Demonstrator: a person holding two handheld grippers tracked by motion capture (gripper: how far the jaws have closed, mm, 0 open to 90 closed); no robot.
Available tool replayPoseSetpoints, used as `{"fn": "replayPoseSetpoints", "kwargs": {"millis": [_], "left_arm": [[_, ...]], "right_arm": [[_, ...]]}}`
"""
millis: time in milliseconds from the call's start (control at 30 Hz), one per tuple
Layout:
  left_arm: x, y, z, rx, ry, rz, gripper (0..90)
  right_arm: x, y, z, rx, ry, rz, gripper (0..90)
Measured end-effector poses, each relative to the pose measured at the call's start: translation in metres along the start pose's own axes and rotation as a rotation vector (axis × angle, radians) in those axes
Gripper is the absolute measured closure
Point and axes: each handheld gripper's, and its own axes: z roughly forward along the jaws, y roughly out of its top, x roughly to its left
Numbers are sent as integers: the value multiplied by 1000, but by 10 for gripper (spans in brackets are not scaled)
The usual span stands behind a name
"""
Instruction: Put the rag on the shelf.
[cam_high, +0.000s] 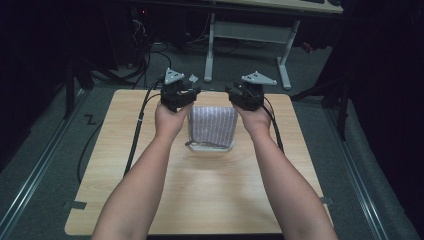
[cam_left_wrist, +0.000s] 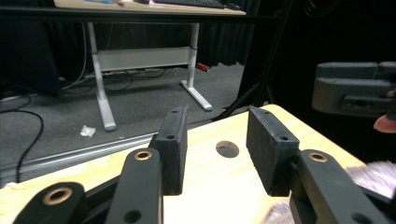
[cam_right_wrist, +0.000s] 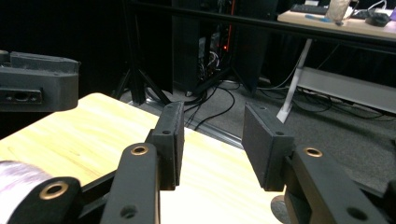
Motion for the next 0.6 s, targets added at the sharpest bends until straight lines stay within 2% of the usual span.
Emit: {"fn": "replayPoseSetpoints", "kwargs": {"millis": [300,433,600], "left_arm": [[-9,-5,-26,-9,5,22,580],[-12,-12,-39,-37,-7,4,577],[-16,-24,-50,-34,-19,13,563]], "right_arm": [[6,-10,-34,-24,-9,-17,573],[6,-21,-47,-24,1,-13,560],[5,-41,-63,-13,-10,-32,550]]}}
